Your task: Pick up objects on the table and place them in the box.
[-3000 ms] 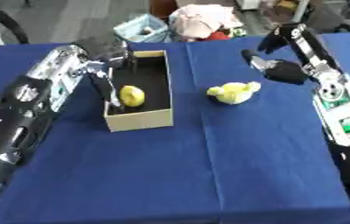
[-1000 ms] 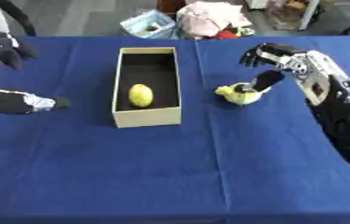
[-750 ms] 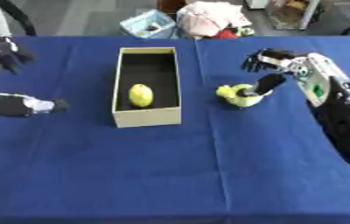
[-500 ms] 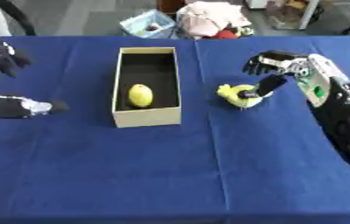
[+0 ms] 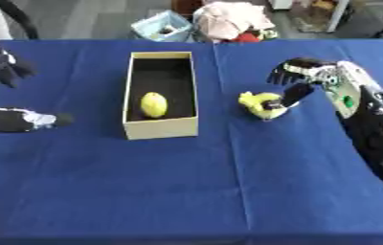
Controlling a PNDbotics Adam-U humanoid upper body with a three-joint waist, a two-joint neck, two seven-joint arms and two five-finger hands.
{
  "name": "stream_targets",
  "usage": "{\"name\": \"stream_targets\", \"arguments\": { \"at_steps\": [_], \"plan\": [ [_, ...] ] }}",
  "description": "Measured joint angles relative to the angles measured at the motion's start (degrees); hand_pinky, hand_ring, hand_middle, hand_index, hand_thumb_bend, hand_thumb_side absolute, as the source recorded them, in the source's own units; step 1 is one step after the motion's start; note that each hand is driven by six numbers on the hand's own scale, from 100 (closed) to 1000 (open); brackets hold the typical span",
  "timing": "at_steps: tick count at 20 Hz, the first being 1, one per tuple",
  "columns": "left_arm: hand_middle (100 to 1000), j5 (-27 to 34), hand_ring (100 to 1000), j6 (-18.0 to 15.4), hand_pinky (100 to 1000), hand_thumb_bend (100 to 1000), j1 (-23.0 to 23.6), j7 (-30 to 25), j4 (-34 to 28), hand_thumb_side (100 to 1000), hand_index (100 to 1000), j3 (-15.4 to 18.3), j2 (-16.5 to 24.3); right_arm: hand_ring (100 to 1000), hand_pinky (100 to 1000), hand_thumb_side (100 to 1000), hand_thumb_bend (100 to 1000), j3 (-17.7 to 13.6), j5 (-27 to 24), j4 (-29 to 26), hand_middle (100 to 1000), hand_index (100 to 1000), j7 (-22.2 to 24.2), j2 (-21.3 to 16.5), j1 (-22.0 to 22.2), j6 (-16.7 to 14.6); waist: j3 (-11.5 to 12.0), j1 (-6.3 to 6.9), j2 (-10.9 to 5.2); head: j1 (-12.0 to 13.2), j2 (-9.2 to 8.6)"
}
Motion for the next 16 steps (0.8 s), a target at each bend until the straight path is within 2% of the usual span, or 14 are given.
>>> {"name": "stream_targets", "arguments": {
  "at_steps": [2,6,9,14,16],
  "plan": [
    [498,0.0,450,0.0,541,1000,0.1,0.0,0.0,557,624,0.0,-0.2,747,782,387,368,0.0,0.0,0.1,700,718,0.7,0.0,0.2,-0.2,0.0,-0.02,0.0,0.0,0.0],
    [497,0.0,449,0.0,541,1000,0.1,0.0,0.2,569,623,0.0,-0.3,739,780,302,220,0.0,-0.1,0.4,690,654,2.9,0.1,0.2,-0.4,0.0,-0.05,-0.09,0.0,0.02],
    [496,0.0,448,0.0,541,1000,0.1,0.0,0.3,577,622,0.0,-0.3,722,773,211,100,0.0,-0.1,0.4,665,546,3.8,0.1,0.2,-0.2,0.0,-0.06,-0.09,0.0,0.04],
    [495,0.0,447,0.1,541,1000,0.2,0.1,0.3,590,621,0.0,-0.3,667,755,102,100,-0.3,-0.1,0.0,599,364,2.5,0.1,0.4,0.8,-0.1,-0.03,-0.09,0.0,0.04],
    [495,0.0,446,0.1,541,1000,0.2,0.1,0.3,595,621,0.0,-0.3,650,751,100,100,-0.3,-0.1,-0.5,583,334,1.2,0.1,0.5,1.1,-0.1,0.0,-0.09,0.0,0.04]
  ]
}}
